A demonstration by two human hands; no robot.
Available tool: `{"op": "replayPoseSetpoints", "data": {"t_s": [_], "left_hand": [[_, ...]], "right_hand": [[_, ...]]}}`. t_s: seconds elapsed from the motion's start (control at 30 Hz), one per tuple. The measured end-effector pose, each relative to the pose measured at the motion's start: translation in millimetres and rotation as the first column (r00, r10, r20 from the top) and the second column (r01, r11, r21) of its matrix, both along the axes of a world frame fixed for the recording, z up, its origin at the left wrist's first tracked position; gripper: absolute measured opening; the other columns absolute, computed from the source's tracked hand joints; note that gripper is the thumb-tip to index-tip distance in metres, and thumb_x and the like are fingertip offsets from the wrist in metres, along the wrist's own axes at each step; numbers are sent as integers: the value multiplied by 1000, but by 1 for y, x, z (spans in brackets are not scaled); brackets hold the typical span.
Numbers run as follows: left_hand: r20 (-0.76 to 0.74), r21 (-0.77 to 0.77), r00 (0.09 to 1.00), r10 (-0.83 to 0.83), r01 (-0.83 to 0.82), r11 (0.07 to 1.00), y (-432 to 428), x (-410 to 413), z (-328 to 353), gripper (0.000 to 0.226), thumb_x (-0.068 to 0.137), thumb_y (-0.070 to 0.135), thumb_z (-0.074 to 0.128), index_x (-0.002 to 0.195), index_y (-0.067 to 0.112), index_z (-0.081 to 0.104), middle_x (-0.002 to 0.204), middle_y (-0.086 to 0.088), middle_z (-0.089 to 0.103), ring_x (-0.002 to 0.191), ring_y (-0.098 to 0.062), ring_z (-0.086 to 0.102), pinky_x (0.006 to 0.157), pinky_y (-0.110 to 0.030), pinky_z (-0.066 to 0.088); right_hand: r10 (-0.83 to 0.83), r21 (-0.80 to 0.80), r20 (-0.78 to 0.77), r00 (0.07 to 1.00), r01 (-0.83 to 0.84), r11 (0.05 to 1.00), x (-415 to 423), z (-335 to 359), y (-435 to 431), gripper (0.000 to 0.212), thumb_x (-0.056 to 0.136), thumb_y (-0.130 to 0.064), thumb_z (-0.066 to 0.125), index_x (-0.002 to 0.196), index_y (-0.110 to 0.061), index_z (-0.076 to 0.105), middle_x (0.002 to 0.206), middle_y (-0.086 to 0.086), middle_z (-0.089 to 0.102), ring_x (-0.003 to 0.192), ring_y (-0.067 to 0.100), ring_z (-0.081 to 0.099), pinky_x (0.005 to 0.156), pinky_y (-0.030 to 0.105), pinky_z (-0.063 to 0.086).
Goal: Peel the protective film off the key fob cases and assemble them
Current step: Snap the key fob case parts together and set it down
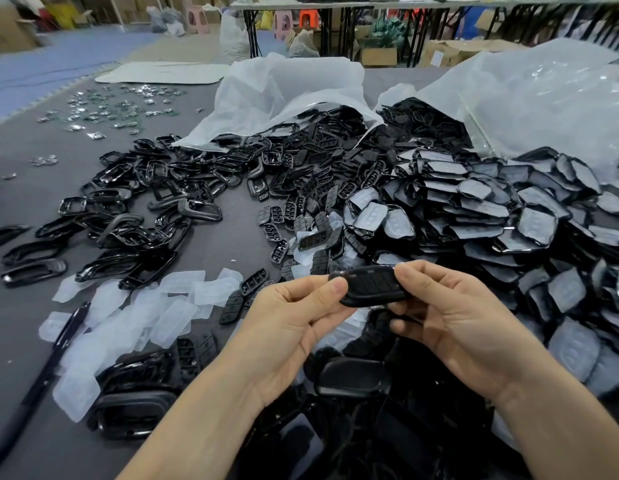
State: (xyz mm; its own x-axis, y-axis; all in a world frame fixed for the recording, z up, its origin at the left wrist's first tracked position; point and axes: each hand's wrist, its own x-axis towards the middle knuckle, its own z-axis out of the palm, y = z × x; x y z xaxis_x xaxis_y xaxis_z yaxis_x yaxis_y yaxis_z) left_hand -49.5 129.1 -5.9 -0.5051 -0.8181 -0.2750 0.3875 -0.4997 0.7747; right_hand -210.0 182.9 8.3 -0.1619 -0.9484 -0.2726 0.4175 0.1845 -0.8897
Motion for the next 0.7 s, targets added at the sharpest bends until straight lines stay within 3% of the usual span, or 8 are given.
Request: {"op": "replayPoseSetpoints", "data": {"t_s": [0.13,0.3,0.43,0.57,0.7], "left_hand": [[-35,6,999,-16,16,1000,1,1,3,37,60,14,73,85,-11,67,96,-22,72,86,-22,73,69,-21,57],[-56,-133,998,-32,24,991,5,2,8,9,67,18,70,62,10,73,96,-20,73,92,-22,72,76,-23,56],[-27,-199,999,28,-33,979,8,-4,6,14,69,18,68,56,14,65,82,-11,72,83,-16,70,74,-23,56],[-58,-193,998,38,-49,980,11,-5,5,11,65,19,70,56,14,64,79,-9,70,74,-13,68,68,-20,55],[-65,-217,997,45,-58,975,12,-5,7,14,68,17,67,55,15,64,76,-7,70,70,-11,67,67,-19,55]], "right_hand": [[-27,-40,93,995,31,999,2,0,-1,15,70,-18,64,68,-5,71,71,10,64,56,12,55,51,21,52],[-23,-92,161,987,38,995,3,1,-1,18,71,-19,63,74,-2,69,67,6,61,48,6,49,43,17,47],[-38,-96,219,975,61,994,2,0,-1,9,70,-16,64,66,-8,63,71,8,62,36,2,39,30,11,31],[-62,-36,354,933,80,996,0,1,-2,10,63,-14,69,67,-6,65,77,9,59,37,3,44,33,9,36],[-66,-36,282,957,79,996,-1,4,-1,7,54,-17,74,60,-14,71,68,3,56,39,3,48,35,9,40]]}}
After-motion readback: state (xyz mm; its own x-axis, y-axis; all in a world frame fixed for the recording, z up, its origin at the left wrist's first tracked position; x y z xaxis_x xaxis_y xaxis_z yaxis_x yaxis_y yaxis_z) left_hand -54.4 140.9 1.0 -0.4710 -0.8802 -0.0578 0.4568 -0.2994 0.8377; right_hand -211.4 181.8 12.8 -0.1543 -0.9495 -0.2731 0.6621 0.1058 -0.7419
